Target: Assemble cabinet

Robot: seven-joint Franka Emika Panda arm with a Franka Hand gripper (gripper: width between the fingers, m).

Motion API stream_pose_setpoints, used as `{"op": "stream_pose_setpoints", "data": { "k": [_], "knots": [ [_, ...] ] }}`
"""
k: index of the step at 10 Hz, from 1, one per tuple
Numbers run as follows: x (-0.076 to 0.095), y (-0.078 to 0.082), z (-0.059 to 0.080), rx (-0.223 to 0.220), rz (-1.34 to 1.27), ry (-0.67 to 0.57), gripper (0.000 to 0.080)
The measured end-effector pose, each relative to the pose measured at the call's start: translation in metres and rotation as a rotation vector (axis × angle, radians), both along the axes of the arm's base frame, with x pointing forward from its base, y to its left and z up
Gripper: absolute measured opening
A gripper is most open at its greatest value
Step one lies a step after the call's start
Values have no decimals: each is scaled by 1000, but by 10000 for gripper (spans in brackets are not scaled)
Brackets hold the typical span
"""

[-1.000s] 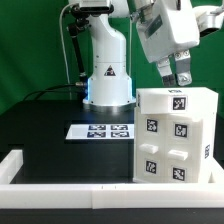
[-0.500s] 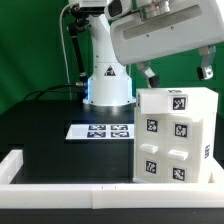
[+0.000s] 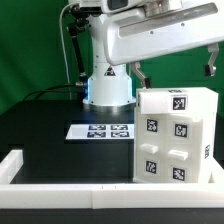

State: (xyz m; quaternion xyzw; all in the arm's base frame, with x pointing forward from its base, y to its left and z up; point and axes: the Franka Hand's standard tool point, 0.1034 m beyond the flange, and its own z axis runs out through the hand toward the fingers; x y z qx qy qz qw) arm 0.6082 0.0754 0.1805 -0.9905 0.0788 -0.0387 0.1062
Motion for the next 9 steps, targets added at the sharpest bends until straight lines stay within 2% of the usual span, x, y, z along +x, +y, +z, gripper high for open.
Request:
{"op": "stream_pose_setpoints", "data": {
  "k": [3, 7, 9],
  "knots": [
    [-1, 6, 2, -69, 369, -54, 797],
    [-1, 3, 0, -102, 658, -104, 797],
    [-2, 2, -2, -149, 947, -138, 797]
  ]
}}
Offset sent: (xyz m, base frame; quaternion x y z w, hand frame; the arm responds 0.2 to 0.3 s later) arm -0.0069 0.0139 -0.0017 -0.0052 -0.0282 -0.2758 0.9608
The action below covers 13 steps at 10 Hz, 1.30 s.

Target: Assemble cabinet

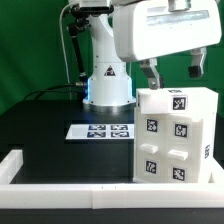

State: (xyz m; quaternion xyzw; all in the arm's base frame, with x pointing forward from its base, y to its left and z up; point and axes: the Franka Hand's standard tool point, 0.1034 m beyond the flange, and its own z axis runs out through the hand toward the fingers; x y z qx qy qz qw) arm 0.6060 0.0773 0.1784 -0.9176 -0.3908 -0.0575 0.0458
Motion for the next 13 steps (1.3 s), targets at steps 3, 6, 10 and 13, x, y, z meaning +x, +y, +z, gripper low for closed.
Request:
{"op": "stream_pose_setpoints", "data": {
  "k": [3, 6, 10, 13],
  "knots": [
    [-3, 2, -7, -74, 294, -15, 797],
    [-5, -4, -10, -97, 471, -22, 797],
    [-11, -7, -18, -117, 672, -26, 797],
    [-14, -6, -25, -115, 653, -19, 797]
  ]
}}
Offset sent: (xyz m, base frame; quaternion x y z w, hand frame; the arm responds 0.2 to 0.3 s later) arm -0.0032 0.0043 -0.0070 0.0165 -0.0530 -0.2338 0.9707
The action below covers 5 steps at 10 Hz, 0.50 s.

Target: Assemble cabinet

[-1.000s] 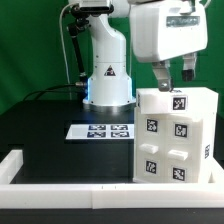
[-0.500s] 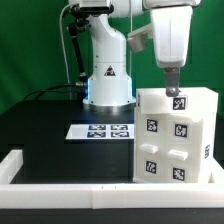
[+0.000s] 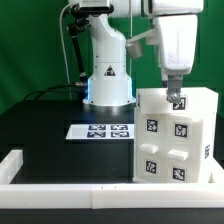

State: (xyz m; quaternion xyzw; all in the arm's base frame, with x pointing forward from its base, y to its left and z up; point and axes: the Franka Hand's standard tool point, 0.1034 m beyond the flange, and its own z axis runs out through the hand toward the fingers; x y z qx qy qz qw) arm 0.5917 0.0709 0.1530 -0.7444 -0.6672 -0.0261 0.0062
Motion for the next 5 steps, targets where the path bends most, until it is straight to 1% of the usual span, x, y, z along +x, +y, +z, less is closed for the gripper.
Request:
{"op": "stream_pose_setpoints", "data": {
  "k": [1, 2, 3, 5],
  "knots": [
    [0, -1, -1, 0, -3, 1, 671],
    [0, -1, -1, 0, -5, 1, 671],
    [0, -2, 0, 0, -6, 1, 555],
    [0, -2, 0, 0, -21, 1, 557]
  ]
}}
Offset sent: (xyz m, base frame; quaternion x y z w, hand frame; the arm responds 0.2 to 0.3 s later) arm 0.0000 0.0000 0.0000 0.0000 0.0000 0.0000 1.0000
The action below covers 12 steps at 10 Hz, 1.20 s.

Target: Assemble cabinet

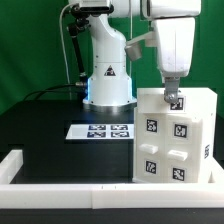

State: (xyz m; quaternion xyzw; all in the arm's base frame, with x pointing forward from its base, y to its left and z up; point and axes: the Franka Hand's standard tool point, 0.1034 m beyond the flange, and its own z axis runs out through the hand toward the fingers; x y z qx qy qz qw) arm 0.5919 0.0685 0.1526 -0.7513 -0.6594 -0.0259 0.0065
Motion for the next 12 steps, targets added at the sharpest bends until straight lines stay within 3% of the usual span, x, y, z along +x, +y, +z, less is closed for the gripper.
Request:
{"op": "stream_pose_setpoints", "data": {
  "k": [2, 8, 12],
  "knots": [
    [0, -3, 0, 3, -57, 3, 557],
    [1, -12, 1, 34, -559, 20, 558],
    [-4, -5, 2, 50, -928, 67, 560]
  ]
}}
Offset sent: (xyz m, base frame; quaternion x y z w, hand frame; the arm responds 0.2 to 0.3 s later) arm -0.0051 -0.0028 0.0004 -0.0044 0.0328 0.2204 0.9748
